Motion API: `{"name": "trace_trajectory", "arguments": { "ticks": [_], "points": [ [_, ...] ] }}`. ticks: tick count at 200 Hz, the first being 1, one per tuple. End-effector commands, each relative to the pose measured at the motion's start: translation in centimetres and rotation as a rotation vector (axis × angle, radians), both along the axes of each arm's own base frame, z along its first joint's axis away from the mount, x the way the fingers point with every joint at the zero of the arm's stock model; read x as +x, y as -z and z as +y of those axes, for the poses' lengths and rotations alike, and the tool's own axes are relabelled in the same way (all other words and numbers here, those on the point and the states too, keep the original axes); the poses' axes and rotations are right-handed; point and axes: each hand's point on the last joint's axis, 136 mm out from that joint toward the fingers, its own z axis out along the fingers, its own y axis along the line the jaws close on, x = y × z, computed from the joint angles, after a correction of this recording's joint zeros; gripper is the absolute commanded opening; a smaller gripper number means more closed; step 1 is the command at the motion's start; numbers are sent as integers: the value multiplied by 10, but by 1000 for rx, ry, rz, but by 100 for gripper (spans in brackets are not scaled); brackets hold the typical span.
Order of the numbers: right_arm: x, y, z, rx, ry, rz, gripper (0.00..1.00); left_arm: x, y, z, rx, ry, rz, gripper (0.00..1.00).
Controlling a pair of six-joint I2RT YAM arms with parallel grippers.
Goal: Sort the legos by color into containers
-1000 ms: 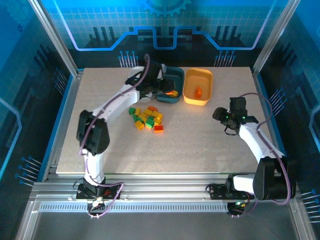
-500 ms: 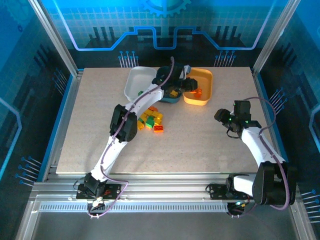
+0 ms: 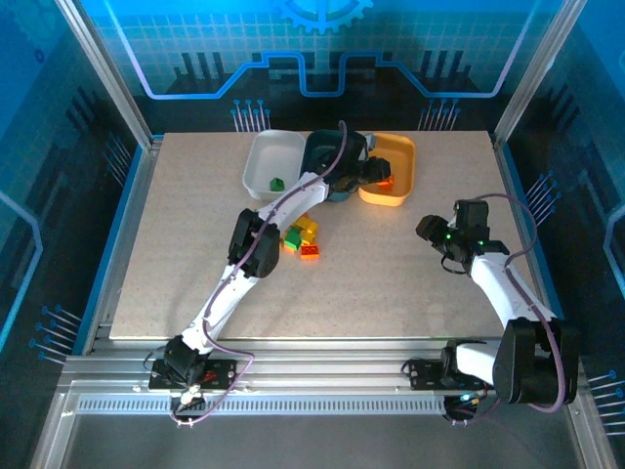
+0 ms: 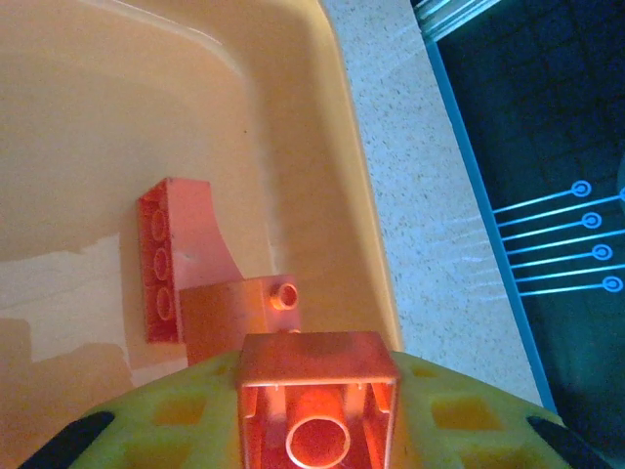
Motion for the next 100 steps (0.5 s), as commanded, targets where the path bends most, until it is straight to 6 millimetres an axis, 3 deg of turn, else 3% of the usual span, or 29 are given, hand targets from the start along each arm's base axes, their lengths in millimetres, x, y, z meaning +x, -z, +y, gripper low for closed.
{"name": "trace_trajectory", "arguments": {
  "ticks": [1,26,49,67,100],
  "points": [
    [2,-4,-1,25,9,-26,64,8,-9,-2,-17,-43,-29,36],
    [3,-5,0,23,4,-27,65,6,-12,-3,-23,-37,-26,51],
    [2,-6,0,9,-2,-30,65,3,-35,-6,-45,-12,-56,71],
    [4,-9,4,-3,-22,-41,66,-4,-72,-7,-70,19,-114,75],
    [7,-17,18,-55,-91,-61,68,-27,-161,11,-93,52,-250,84]
  ]
}}
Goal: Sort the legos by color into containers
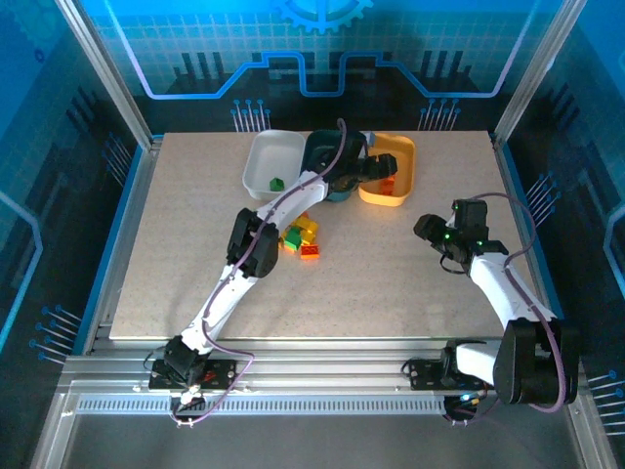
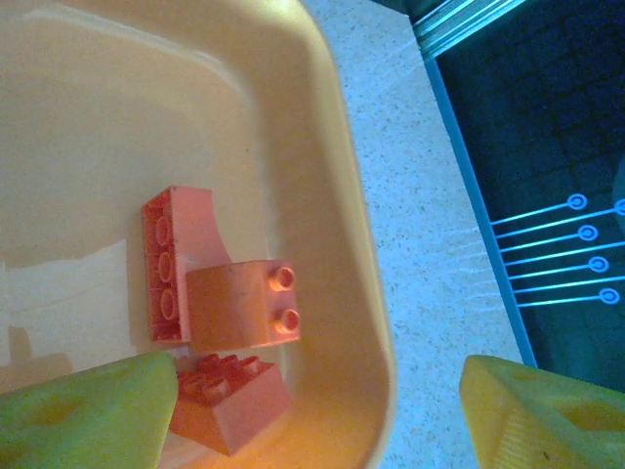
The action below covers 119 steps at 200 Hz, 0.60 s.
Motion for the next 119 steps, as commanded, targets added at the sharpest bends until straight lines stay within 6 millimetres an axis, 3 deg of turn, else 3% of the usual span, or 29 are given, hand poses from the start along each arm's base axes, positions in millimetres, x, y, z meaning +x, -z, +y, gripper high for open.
{"name": "trace_trajectory", "arguments": {
  "ticks": [1,7,29,38,52,71,93,103,119],
  "points": [
    [6,-15,12,-48,-63,-49,68,-26,-142,8,-89,64,-229,84],
    [7,-18,16,-57,-82,-55,69,-33,-157,15,-87,64,-253,86],
    [9,-25,40,-106,-169,-71,70,-54,-177,60,-66,-1,-290,99],
    [10,-31,57,-137,-230,-90,71,-63,-187,87,-78,-55,-307,99],
    [11,-36,91,-181,-340,-108,73,-76,-178,138,-94,-170,-272,99],
    [16,-36,139,-226,-484,-105,74,-95,-134,221,-90,-387,-138,99],
    [20,-23,188,-264,-619,-86,74,-134,-63,312,-54,-629,86,99],
    [20,-19,211,-279,-679,-82,74,-157,-32,344,-36,-711,180,99],
    [18,-11,247,-318,-788,-77,73,-192,3,377,-13,-787,286,99]
  ]
}}
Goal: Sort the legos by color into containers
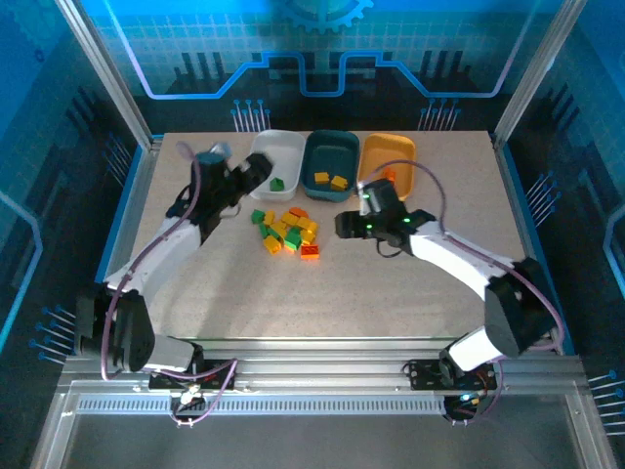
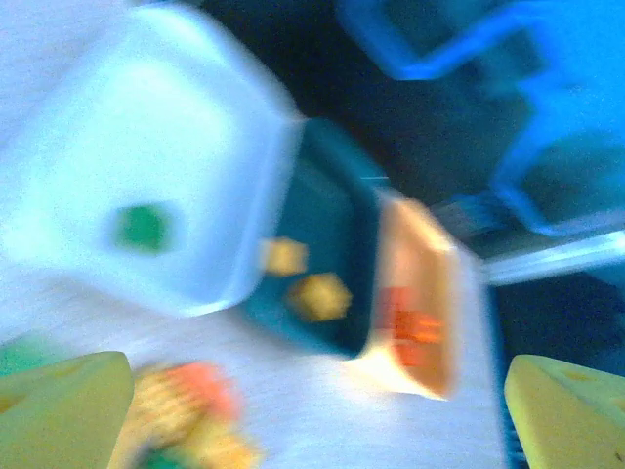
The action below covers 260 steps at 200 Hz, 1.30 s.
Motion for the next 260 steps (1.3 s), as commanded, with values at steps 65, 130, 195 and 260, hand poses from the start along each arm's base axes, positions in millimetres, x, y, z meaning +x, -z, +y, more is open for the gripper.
{"name": "trace_trajectory", "arguments": {
  "ticks": [65,130,195,260],
  "points": [
    [-17,30,110,-213,-452,-17,74,-118,110,80,-53,-251,354,99],
    [-19,47,127,-263,-554,34,71,-117,116,77,-95,-224,372,99],
    [-16,69,145,-294,-582,48,66,-106,128,67,-133,-172,406,99],
    [-2,83,145,-350,-535,32,54,-104,124,66,-111,-152,404,99]
  ]
}}
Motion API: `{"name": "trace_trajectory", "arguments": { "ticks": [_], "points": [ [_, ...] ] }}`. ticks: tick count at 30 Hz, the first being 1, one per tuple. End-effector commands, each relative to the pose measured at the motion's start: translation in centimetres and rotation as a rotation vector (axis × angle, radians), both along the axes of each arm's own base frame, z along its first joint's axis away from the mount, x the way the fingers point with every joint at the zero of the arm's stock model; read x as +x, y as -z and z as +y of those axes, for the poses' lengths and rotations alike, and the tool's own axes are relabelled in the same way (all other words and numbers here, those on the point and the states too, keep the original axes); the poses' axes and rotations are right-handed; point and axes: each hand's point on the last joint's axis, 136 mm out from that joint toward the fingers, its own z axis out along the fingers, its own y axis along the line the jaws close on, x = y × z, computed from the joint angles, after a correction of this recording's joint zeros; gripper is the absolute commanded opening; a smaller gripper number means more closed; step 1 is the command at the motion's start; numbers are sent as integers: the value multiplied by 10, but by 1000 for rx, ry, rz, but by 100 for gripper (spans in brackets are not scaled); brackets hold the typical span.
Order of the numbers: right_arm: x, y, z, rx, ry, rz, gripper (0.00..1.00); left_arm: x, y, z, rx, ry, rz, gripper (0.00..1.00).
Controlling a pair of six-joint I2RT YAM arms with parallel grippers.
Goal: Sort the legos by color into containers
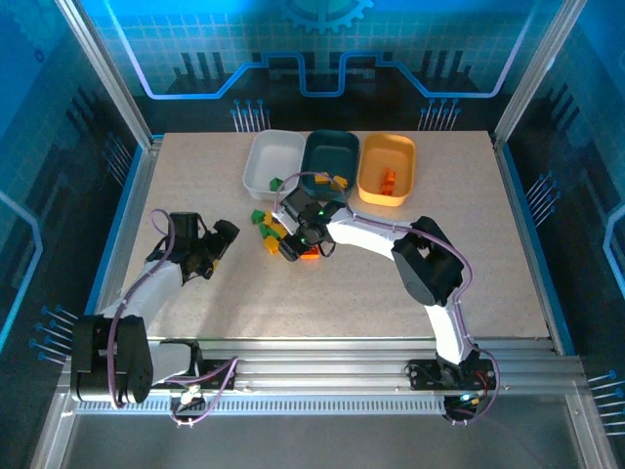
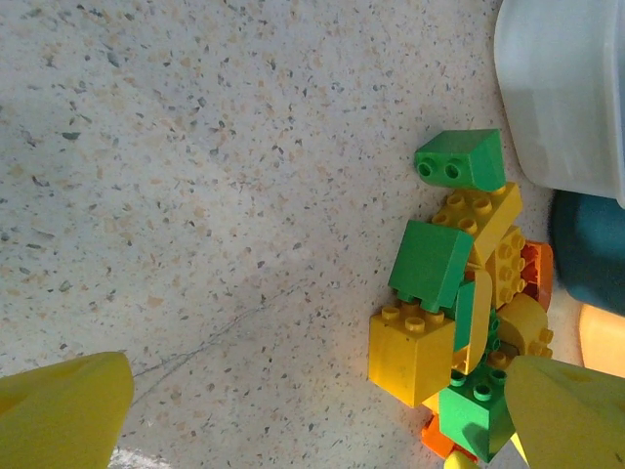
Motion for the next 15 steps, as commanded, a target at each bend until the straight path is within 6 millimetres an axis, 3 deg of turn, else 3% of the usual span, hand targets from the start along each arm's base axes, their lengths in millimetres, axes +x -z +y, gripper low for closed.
{"name": "trace_trajectory", "arguments": {
  "ticks": [1,6,11,15],
  "points": [
    [6,3,5,-30,5,-27,54,9,-13,1,4,24,-32,99],
    [6,-6,8,-18,15,-54,36,11,-17,1,9,29,-37,99],
    [3,-51,11,91,34,-95,33,14,-22,-2,3,46,-48,99],
    [28,-86,7,173,113,-159,33,16,-20,-7,-32,56,-52,99]
  ]
}}
